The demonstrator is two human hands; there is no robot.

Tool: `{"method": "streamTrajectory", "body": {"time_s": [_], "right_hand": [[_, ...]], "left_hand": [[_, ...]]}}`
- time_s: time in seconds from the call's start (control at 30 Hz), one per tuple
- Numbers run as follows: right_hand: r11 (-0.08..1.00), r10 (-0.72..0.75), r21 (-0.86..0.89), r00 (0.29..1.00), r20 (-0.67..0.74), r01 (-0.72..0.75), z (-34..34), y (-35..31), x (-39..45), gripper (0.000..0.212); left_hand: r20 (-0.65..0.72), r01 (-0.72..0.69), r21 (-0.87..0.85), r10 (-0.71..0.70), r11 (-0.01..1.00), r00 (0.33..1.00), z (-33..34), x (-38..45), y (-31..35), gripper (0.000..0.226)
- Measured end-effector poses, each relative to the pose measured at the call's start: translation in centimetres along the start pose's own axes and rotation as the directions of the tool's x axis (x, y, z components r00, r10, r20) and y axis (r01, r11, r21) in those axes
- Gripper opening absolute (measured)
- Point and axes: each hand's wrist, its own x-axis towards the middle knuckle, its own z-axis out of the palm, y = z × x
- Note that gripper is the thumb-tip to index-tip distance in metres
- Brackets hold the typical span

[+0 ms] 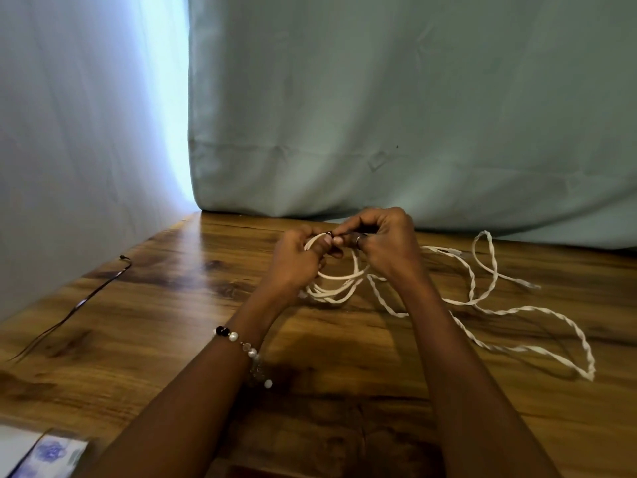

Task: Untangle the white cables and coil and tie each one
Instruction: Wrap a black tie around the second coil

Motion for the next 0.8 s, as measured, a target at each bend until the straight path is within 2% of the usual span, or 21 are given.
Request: {"method": "streamTrajectory", "body": {"time_s": [0.13,0.27,0.37,0.5,0.57,0.63,0.73,0.8], "right_hand": [[0.987,-0.095,-0.127,0.993,0.074,0.104,-0.3,0.3,0.1,0.018],[0.91,-0.261,-0.293,0.954,0.145,0.293,0.2,1.0,0.6,0.017],[0.824,-0.329,-0.42,0.925,0.189,0.379,0.5,1.5,0.8,0.019],[0.818,-0.251,-0.458,0.932,0.26,0.348,0.7,1.6,0.4,0.017],[0.862,-0.181,-0.411,0.937,0.298,0.297,0.3,1.7,0.4,0.02],[0.955,-0.122,-0.229,0.956,0.267,0.186,-0.2,1.3,0.2,0.025],[0.992,-0.012,0.124,0.998,0.062,0.004,-1.3,0.4,0.3,0.024],[0.976,0.095,0.197,0.995,-0.024,-0.089,-1.7,0.4,0.5,0.021]], "left_hand": [[0.054,0.159,-0.283,-0.149,0.946,0.987,-0.2,-0.2,0.4,0.014],[0.151,0.306,-0.562,-0.268,0.769,0.952,-0.2,-0.6,1.6,0.021],[0.204,0.354,-0.615,-0.292,0.704,0.935,-0.5,-0.7,2.0,0.021],[0.152,0.329,-0.57,-0.297,0.753,0.943,-0.9,-0.7,2.1,0.008],[0.082,0.273,-0.543,-0.274,0.794,0.958,-0.8,-0.7,2.1,0.005],[0.001,0.19,-0.45,-0.213,0.872,0.977,-1.0,-0.5,1.8,0.01],[-0.04,0.062,-0.219,-0.072,0.974,0.997,-1.4,-0.2,1.1,0.016],[0.026,-0.037,-0.153,0.041,0.987,0.999,-1.4,-0.1,0.8,0.015]]}}
